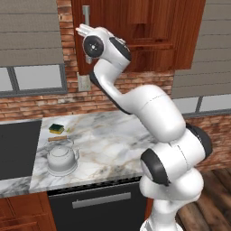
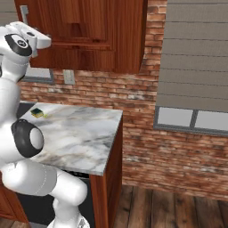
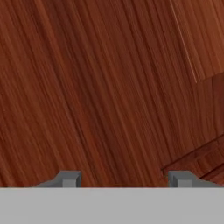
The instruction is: Open the cabinet. Pick the sponge and place it next to the sink. Then close the cabinet.
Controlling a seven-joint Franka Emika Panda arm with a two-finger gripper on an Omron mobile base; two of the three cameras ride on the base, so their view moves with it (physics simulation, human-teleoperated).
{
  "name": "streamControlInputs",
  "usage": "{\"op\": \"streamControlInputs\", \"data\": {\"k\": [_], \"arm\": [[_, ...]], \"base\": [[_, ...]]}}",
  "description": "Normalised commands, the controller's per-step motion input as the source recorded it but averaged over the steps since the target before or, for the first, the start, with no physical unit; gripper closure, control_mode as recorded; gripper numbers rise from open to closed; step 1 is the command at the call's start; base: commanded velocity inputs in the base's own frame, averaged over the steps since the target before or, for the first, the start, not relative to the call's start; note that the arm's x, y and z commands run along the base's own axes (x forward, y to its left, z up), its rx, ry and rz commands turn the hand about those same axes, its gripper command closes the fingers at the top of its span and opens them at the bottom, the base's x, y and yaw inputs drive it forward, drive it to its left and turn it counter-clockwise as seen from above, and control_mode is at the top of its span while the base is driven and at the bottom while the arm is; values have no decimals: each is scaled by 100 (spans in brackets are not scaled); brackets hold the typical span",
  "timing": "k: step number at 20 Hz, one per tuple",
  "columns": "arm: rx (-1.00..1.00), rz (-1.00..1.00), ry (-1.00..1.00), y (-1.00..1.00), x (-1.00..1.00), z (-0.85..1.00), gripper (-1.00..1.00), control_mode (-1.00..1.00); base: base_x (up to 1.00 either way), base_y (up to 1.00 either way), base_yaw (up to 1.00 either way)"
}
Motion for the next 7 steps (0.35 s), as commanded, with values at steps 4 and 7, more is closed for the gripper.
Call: {"op": "streamControlInputs", "data": {"k": [4,7], "arm": [[0,0,4,-8,31,0,-100,-100],[0,0,0,0,0,0,-100,-100]], "base": [[0,0,0],[0,0,0]]}}
